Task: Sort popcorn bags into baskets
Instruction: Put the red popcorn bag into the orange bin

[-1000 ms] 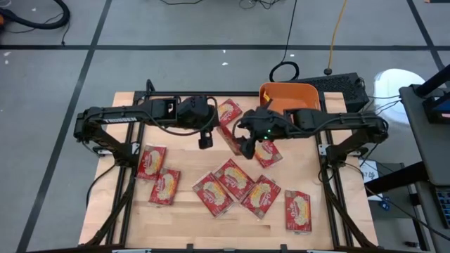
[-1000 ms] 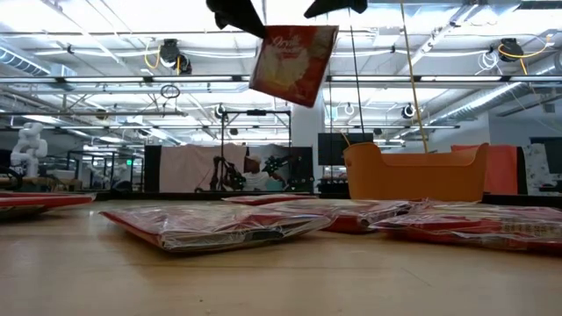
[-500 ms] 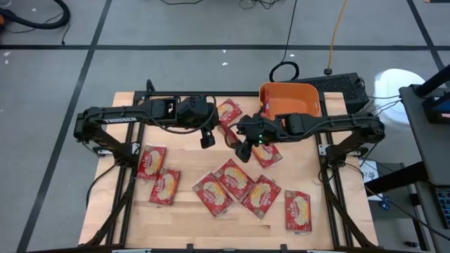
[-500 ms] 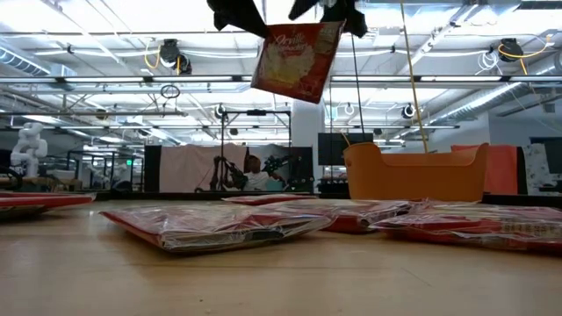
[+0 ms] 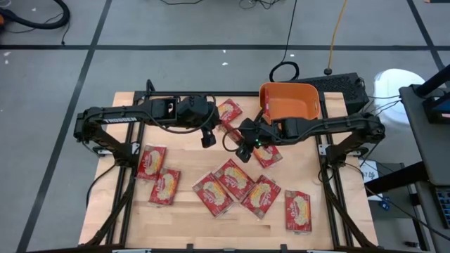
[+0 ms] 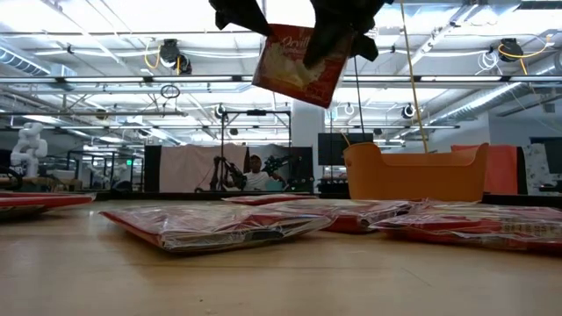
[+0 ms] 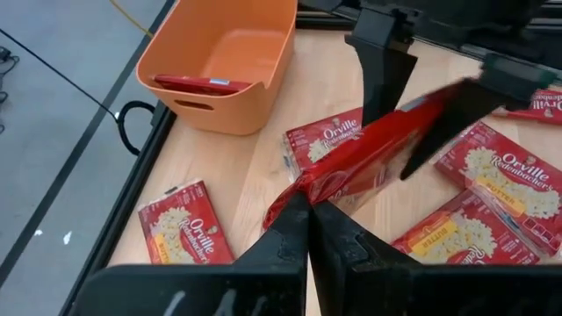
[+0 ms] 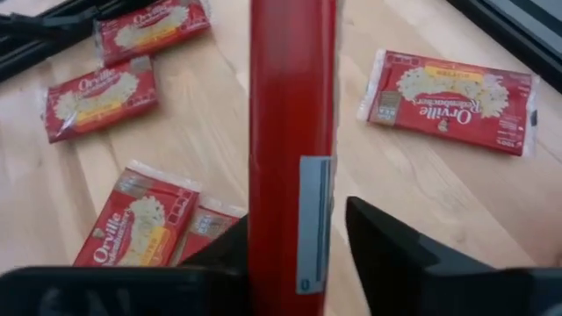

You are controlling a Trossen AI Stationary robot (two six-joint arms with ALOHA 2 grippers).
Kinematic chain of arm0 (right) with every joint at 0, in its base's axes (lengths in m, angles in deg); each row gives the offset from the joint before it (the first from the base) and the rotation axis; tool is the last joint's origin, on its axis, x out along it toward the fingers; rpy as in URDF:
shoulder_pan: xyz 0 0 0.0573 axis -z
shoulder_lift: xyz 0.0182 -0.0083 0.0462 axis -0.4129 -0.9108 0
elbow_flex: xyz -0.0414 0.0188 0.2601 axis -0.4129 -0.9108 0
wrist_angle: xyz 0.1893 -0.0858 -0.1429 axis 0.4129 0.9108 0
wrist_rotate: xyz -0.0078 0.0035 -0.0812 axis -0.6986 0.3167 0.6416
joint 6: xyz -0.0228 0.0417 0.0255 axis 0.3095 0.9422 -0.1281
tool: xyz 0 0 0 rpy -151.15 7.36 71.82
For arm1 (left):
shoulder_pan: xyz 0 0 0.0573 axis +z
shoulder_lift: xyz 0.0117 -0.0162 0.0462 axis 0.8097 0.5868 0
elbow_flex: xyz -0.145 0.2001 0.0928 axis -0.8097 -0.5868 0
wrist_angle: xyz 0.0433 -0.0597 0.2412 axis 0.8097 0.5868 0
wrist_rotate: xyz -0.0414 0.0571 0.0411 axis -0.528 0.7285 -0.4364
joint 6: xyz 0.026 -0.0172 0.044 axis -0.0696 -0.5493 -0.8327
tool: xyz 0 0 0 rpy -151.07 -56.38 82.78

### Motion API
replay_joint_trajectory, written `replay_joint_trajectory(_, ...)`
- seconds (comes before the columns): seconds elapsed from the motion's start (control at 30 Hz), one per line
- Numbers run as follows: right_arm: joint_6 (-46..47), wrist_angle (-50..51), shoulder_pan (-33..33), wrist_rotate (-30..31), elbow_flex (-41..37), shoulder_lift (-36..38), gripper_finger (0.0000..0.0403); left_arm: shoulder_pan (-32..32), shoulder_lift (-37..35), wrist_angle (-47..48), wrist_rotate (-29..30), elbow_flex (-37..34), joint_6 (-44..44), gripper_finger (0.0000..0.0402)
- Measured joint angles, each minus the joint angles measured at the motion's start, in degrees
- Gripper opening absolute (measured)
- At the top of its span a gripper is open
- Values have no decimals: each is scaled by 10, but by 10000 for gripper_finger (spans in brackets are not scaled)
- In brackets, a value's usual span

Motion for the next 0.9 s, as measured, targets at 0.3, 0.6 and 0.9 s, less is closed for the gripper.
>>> replay_joint_trajectory(0.3, 0, -6, 3, -1, -1, 2, 39, 2, 0, 0, 0, 0, 16, 13)
replay_joint_trajectory(0.6, 3, -7, 22, -18, -1, 2, 38, 10, 0, -1, -5, 0, 107, 120)
replay_joint_trajectory(0.9, 35, 17, 48, -71, -1, 26, 42, 54, -15, 4, -18, 6, 149, 243)
